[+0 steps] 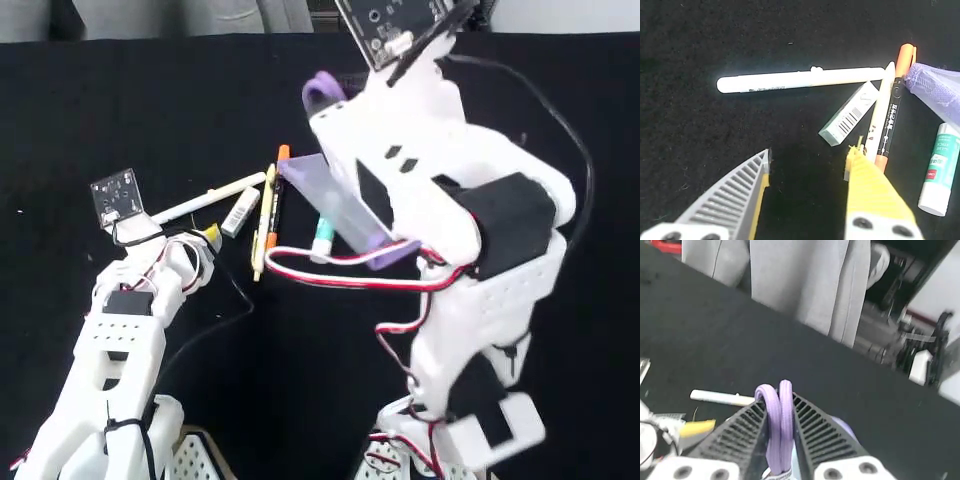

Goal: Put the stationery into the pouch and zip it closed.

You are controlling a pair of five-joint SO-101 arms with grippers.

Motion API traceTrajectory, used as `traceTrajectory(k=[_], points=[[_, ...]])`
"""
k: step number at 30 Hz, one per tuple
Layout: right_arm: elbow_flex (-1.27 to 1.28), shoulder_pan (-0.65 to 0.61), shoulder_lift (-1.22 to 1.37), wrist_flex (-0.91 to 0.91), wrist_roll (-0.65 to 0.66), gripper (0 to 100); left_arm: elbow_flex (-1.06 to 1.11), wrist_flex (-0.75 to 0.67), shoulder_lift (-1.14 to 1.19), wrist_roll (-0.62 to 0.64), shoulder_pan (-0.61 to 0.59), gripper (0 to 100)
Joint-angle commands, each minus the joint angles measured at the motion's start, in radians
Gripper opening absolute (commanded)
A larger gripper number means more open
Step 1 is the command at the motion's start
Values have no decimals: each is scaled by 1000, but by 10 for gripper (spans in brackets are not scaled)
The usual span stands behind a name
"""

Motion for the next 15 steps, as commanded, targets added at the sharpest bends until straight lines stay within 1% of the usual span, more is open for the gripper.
traceTrajectory(k=[1,4,8,11,15], points=[[156,-14,-102,-12,-18,12,-12,-11,-5,-8,7,248],[314,-17,-163,-61,-20,12,-12,-9,-2,-8,7,248],[570,-57,-255,-173,-20,12,8,-11,-8,-9,13,250],[785,-107,-343,-308,-20,12,8,-11,-8,-9,13,250],[1073,-121,-470,-540,-20,12,10,-11,-8,-9,12,250]])
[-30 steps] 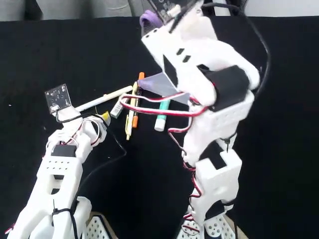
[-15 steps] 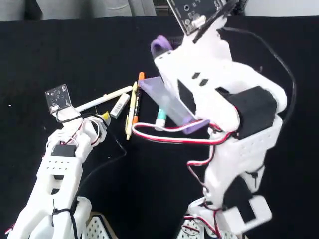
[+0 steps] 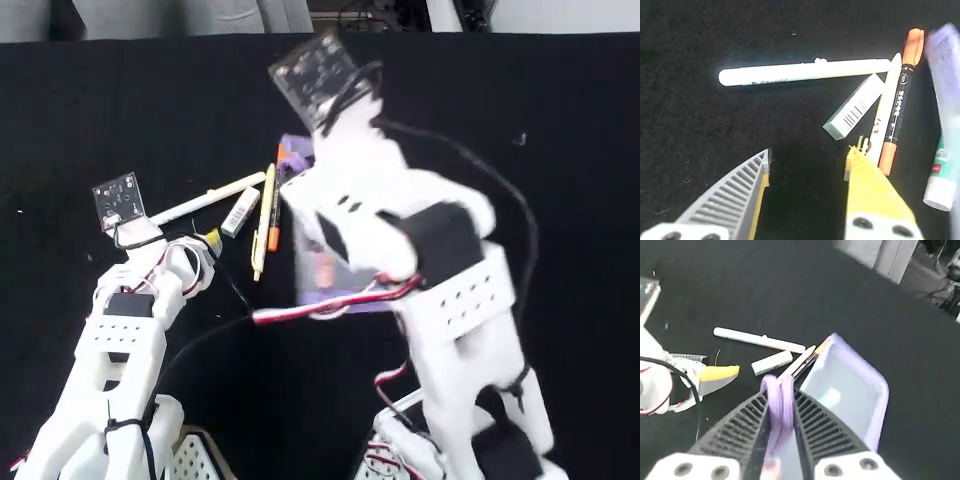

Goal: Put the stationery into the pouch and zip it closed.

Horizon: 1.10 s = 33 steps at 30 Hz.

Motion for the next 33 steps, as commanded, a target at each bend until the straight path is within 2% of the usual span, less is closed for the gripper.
traceTrajectory(k=[1,5,11,17,20,25,30,33], points=[[243,-12,-131,-230,-8,12,-8,-11,-8,-6,12,250],[438,-11,-206,-384,0,15,-5,-11,-8,-28,15,250],[503,2,-226,-400,17,15,-15,-12,-8,-196,8,250],[552,69,-231,-402,28,15,-4,-11,-6,-534,-19,250],[568,83,-231,-407,28,14,2,-17,-6,-640,-16,248],[568,81,-231,-408,29,13,21,-17,-6,-652,36,249],[567,81,-231,-408,29,13,105,-28,-9,-664,170,246],[568,81,-231,-408,29,13,154,-101,-41,-715,157,246]])
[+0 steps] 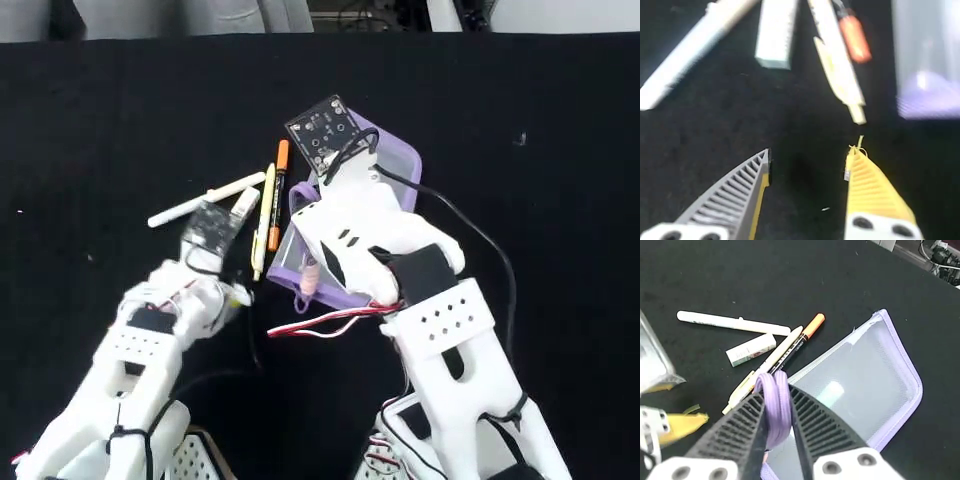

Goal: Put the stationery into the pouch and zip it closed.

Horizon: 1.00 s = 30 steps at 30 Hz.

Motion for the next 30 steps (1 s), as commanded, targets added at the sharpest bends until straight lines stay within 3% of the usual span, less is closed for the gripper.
traceTrajectory(k=[1,8,13,19,22,30], points=[[-7,15,-39,-25,6,13,58,-106,-63,-57,7,246],[-4,15,-39,-26,8,13,306,-236,-417,-5,10,245],[-2,12,-39,-26,6,13,315,75,-756,103,13,245],[-2,14,-38,-26,6,13,306,390,-1069,126,171,245],[-1,14,-38,-26,6,13,308,358,-1016,126,225,245],[-1,12,-38,-21,6,13,315,143,-872,123,223,245]])
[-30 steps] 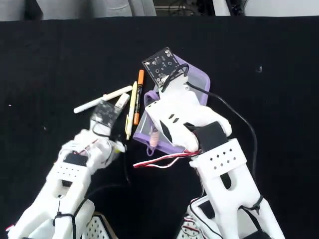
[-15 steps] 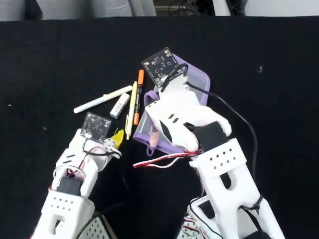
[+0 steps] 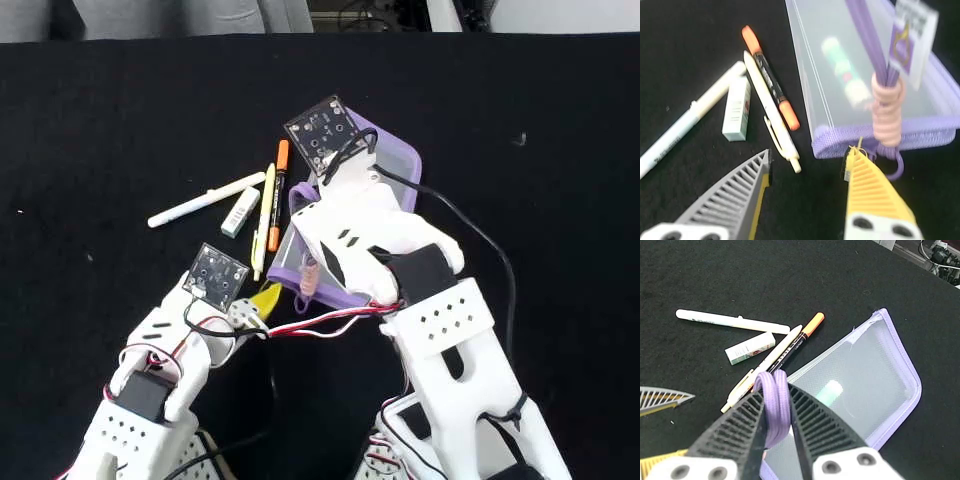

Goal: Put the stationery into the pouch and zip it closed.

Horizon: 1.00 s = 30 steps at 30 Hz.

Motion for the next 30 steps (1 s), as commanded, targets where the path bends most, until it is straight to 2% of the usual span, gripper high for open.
traceTrajectory(k=[1,6,16,23,30], points=[[-4,11,-38,-18,6,13,21,-130,75,-5,15,245],[-4,11,-38,-18,6,13,21,-227,181,-183,15,245],[-4,11,-38,-18,6,13,21,-247,262,-308,15,245],[-4,11,-38,-17,6,12,21,-350,272,-316,-15,245],[-4,11,-38,-17,6,12,19,-348,273,-318,-10,245]])
